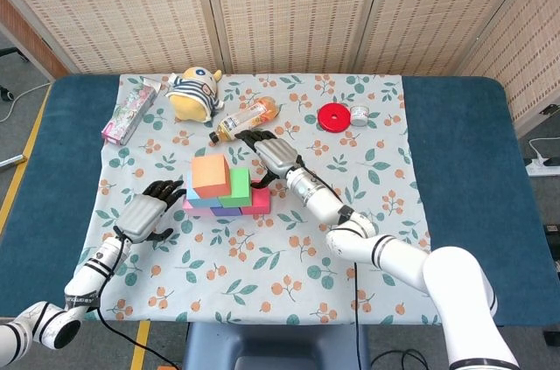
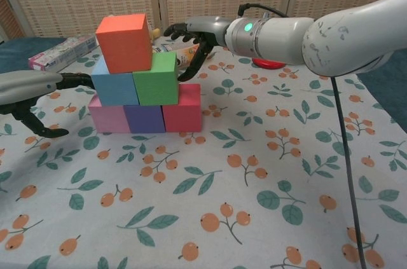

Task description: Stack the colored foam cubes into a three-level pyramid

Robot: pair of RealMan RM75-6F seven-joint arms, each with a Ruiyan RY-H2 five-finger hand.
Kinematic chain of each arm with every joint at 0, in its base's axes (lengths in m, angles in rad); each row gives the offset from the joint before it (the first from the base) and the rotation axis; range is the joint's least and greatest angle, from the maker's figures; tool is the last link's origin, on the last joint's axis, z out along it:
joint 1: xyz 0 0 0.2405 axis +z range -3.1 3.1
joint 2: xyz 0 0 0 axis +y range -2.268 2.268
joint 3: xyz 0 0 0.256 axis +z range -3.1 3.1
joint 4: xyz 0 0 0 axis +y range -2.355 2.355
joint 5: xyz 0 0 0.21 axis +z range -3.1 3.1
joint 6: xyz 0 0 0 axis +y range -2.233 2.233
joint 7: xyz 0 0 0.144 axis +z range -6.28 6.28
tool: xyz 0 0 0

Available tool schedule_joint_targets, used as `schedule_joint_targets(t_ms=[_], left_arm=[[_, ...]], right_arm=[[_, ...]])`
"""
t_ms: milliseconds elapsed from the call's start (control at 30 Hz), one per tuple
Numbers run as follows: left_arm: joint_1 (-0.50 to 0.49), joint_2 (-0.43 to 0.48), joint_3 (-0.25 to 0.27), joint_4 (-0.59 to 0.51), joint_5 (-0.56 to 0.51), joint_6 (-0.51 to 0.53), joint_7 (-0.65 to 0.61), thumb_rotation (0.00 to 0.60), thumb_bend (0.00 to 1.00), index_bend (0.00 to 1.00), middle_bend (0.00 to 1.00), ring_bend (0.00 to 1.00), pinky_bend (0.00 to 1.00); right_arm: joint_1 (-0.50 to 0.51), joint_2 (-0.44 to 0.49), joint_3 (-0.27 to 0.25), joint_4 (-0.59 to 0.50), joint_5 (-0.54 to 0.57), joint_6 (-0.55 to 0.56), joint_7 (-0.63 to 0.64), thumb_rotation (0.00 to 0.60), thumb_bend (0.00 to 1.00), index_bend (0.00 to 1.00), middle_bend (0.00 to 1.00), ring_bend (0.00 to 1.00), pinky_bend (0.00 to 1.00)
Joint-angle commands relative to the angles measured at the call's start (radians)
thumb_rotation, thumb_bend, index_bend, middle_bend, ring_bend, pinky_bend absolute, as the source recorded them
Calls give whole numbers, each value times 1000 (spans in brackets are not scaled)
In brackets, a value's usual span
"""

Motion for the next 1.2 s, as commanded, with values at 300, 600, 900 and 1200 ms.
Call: schedule_joint_targets(t_ms=[300,600,900,1200], left_arm=[[-9,-1,-1,1,-3,-3,4,600,309,108,10,0,83],[-14,-3,1,4,-7,-8,8,600,307,108,10,0,83],[-2,1,6,12,-20,-2,-2,600,307,108,10,0,83],[41,19,21,24,-37,29,-26,600,308,108,10,0,83]], right_arm=[[2,-4,2,3,0,-5,-6,600,40,0,16,0,26],[3,-3,5,-2,1,-3,-14,600,40,0,15,0,26],[-12,17,-2,-18,9,1,-34,600,40,0,16,0,27],[-58,81,-27,-83,20,16,-69,600,40,0,16,0,21]])
